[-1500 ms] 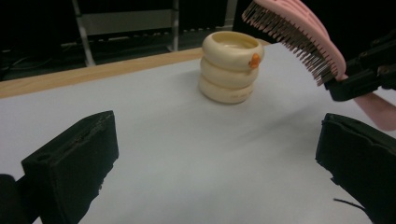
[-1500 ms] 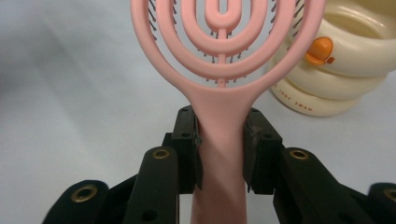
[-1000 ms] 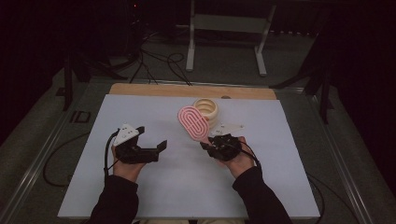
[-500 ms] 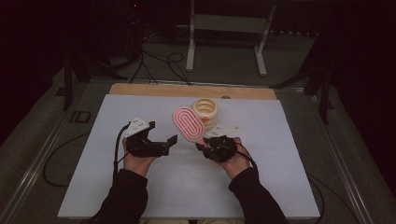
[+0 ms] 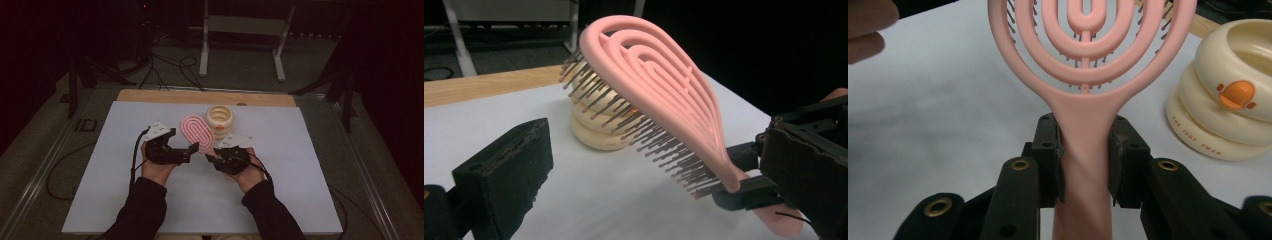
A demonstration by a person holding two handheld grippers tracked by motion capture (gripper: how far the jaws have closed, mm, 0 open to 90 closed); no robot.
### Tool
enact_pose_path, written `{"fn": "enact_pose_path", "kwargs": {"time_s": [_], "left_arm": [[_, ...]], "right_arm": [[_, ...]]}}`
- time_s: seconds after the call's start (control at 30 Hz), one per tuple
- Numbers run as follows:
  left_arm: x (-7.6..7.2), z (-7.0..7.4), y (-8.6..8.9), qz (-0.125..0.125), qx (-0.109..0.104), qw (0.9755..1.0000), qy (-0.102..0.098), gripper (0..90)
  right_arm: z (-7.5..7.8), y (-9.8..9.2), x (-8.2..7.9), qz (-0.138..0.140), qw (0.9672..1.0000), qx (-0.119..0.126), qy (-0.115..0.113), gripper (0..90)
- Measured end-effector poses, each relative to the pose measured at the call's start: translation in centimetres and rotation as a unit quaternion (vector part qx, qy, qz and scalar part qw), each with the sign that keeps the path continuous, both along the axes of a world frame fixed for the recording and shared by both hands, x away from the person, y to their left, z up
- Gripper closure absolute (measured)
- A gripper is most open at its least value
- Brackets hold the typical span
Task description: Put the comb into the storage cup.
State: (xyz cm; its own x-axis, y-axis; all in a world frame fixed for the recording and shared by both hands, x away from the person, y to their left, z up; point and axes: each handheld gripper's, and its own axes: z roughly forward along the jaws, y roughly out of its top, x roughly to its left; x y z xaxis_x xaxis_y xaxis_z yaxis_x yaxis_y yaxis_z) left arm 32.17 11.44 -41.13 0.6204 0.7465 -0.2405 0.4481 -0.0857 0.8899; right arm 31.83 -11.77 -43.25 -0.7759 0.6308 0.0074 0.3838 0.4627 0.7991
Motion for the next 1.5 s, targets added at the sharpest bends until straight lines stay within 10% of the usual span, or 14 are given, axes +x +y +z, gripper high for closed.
{"fn": "enact_pose_path", "kwargs": {"time_s": [0.6,0.97,1.5], "left_arm": [[0.5,0.0,-1.8,-0.003,0.005,0.9995,0.032,16.9],[1.0,-0.2,-1.4,-0.021,-0.044,0.9969,0.062,45.0],[0.9,0.1,-1.3,-0.051,-0.070,0.9936,0.072,60.5]], "right_arm": [[0.1,0.8,-0.3,0.015,0.9998,0.004,-0.009,69.8],[0.1,0.8,-0.4,0.023,0.9996,-0.001,-0.014,70.0],[0.0,1.0,-0.4,0.028,0.9995,-0.011,-0.009,69.9]]}}
